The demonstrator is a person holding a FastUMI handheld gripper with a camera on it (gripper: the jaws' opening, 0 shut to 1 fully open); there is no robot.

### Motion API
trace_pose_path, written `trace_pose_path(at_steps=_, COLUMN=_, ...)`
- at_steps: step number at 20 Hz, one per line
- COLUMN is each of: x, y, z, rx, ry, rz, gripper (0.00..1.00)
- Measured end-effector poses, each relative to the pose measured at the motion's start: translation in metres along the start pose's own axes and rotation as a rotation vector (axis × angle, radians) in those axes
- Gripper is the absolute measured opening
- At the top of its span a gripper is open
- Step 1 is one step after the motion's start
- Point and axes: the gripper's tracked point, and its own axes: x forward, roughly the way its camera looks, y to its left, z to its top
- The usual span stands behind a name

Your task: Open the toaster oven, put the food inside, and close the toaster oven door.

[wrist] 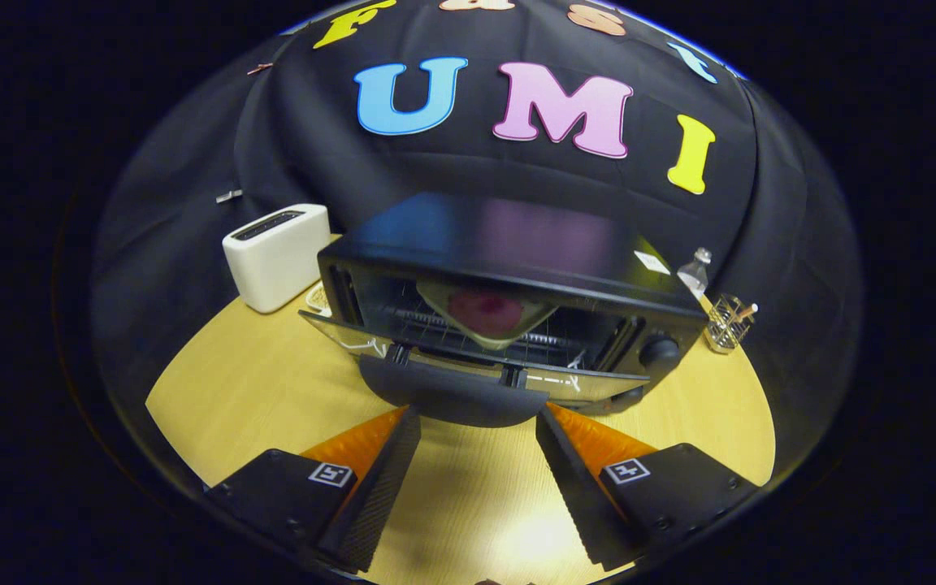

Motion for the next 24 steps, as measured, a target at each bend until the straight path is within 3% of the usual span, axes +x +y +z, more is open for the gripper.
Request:
trace_pose_path(at_steps=6, x=-0.018, y=-0.006, z=0.043, rx=0.045, ry=-0.109, rz=-0.007, gripper=0.99)
trace_pose_path(at_steps=11, x=-0.066, y=-0.047, z=0.071, rx=0.074, ry=-0.262, rz=-0.064, gripper=0.98)
trace_pose_path(at_steps=18, x=-0.151, y=-0.146, z=0.056, rx=0.141, ry=-0.336, rz=-0.229, gripper=0.98)
trace_pose_path(at_steps=24, x=-0.181, y=-0.198, z=0.046, rx=0.24, ry=-0.35, rz=-0.332, gripper=0.98)
